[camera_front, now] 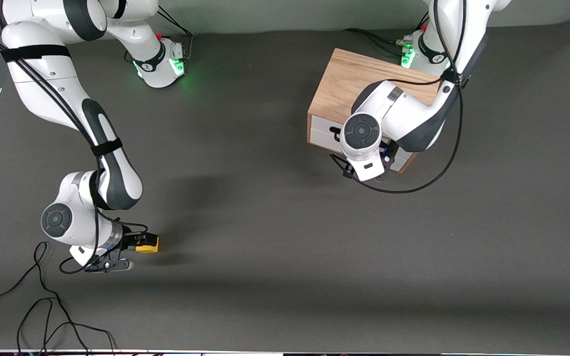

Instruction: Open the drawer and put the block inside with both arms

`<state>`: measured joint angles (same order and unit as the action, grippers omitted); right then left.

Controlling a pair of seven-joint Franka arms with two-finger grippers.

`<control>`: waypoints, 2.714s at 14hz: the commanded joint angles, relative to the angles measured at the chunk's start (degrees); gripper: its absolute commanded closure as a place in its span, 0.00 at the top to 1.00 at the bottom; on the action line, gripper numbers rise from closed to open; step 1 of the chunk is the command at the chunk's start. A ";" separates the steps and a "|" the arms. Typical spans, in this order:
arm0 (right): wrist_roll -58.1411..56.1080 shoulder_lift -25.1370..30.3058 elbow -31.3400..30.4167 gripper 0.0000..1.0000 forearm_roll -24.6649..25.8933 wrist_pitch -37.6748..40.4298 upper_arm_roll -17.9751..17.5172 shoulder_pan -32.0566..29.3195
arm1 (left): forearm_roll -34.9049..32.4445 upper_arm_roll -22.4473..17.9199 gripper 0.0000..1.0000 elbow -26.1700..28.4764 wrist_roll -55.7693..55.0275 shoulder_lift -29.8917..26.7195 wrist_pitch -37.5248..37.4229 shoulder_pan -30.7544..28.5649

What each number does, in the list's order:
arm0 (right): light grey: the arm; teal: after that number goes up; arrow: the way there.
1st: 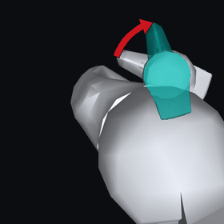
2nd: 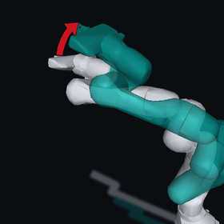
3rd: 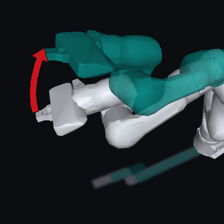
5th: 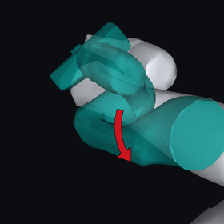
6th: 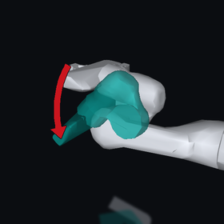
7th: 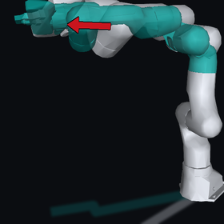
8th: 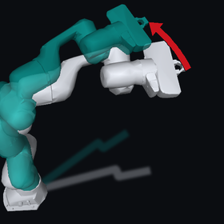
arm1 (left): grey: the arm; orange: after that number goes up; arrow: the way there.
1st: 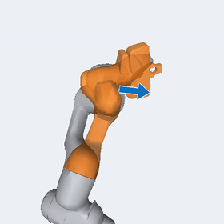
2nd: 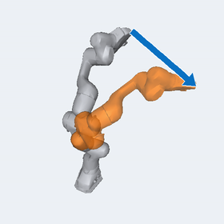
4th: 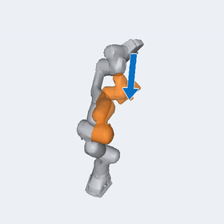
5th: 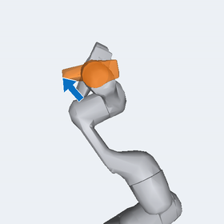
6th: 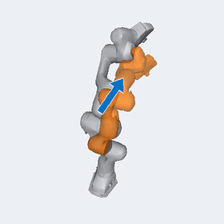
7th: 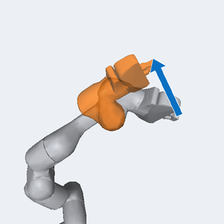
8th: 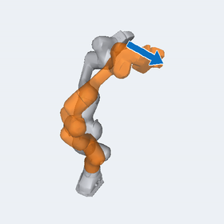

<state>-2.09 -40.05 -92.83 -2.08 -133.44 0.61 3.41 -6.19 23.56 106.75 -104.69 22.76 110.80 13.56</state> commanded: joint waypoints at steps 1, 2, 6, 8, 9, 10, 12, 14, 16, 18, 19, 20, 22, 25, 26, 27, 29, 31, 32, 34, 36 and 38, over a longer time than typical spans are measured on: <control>0.94 0.06 -1.47 1.00 -1.17 -2.09 0.09 0.28 | -1.28 0.17 1.00 0.04 -1.31 0.27 0.91 -0.11; 0.94 0.06 -2.00 1.00 -1.17 -2.79 0.09 0.28 | -1.28 0.17 1.00 -0.14 -1.31 0.27 0.99 -0.46; 0.86 -0.02 -5.25 1.00 -1.17 -8.41 0.09 0.19 | -1.28 0.17 1.00 -1.19 -1.31 0.53 1.70 -0.46; 0.60 -0.20 -5.17 0.96 -1.17 -8.42 0.09 0.19 | -1.28 0.17 1.00 -2.33 -1.31 1.32 1.70 -0.46; 0.33 -0.20 -5.25 0.88 -1.17 -8.42 0.09 0.19 | -1.28 0.17 1.00 -2.60 -1.40 1.59 1.70 -0.46; 0.24 -0.20 -5.25 0.75 -1.17 -8.42 0.09 0.19 | -1.28 0.17 1.00 -3.38 -1.40 2.37 1.70 -0.46; 0.07 -0.20 -5.25 0.52 -1.17 -8.33 0.09 0.02 | -1.37 0.17 1.00 -5.05 -1.40 3.52 1.70 -0.38; -0.02 -0.20 -5.25 0.35 -1.09 -8.24 0.09 -0.07 | -1.72 0.17 1.00 -7.07 -1.40 4.83 1.70 -0.20; -0.02 -0.20 -5.17 0.27 -1.08 -8.07 0.18 -0.07 | -2.42 0.17 1.00 -9.01 -1.49 6.24 1.70 -0.03; -0.02 -0.20 -5.17 0.26 -1.08 -7.98 0.18 -0.07 | -2.51 0.17 1.00 -11.03 -1.40 7.38 1.70 0.06; -0.02 -0.11 -5.17 0.26 -1.08 -7.89 0.09 -0.07 | -2.60 0.17 1.00 -12.00 -1.40 8.00 1.70 0.06; -0.02 -0.11 -5.08 0.25 -1.08 -7.89 0.09 -0.07 | -2.60 0.17 1.00 -13.05 -1.40 8.53 1.70 0.06; 0.06 -0.11 -4.90 0.24 -1.08 -7.72 0.09 0.02 | -3.21 0.26 1.00 -15.07 -1.40 9.84 1.70 0.15; 0.07 -0.11 -4.73 0.24 -1.08 -7.54 0.00 0.02 | -3.30 0.26 1.00 -18.06 -1.49 12.13 1.70 1.11; 0.07 -0.11 -4.73 0.24 -1.08 -7.45 0.00 0.02 | -3.39 0.26 1.00 -19.03 -1.57 12.66 1.70 1.20; 0.07 -0.11 -4.73 0.24 -1.08 -7.45 -0.08 0.02 | -3.39 0.26 1.00 -19.91 -1.57 13.18 1.70 1.21; 0.07 -0.11 -4.64 0.24 -1.08 -7.45 -0.08 0.02 | -3.48 0.26 1.00 -21.49 -1.57 14.33 1.79 1.56; 0.07 0.06 -4.64 0.24 -1.08 -7.45 -0.08 0.11 | -4.44 0.26 1.00 -22.20 -1.57 14.60 2.66 1.56; -0.02 0.32 -4.46 0.24 -1.00 -7.45 -0.08 0.11 | -4.44 0.26 1.00 -22.20 -1.57 14.60 2.75 1.56; 0.06 0.33 -4.46 0.24 -1.00 -7.45 -0.08 0.11 | -4.44 0.26 1.00 -22.20 -1.57 14.60 3.28 1.56; 0.07 0.33 -4.46 0.24 -1.00 -7.45 -0.08 0.19 | -4.53 0.26 1.00 -22.29 -1.40 14.60 4.50 1.56; 0.07 0.33 -4.46 0.24 -1.00 -7.45 -0.08 0.11 | -5.06 0.26 1.00 -22.38 -1.31 14.60 5.04 1.56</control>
<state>-2.03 -40.63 -96.97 -2.11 -140.80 0.52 3.34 -9.68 23.78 89.08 -104.70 34.65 111.57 13.84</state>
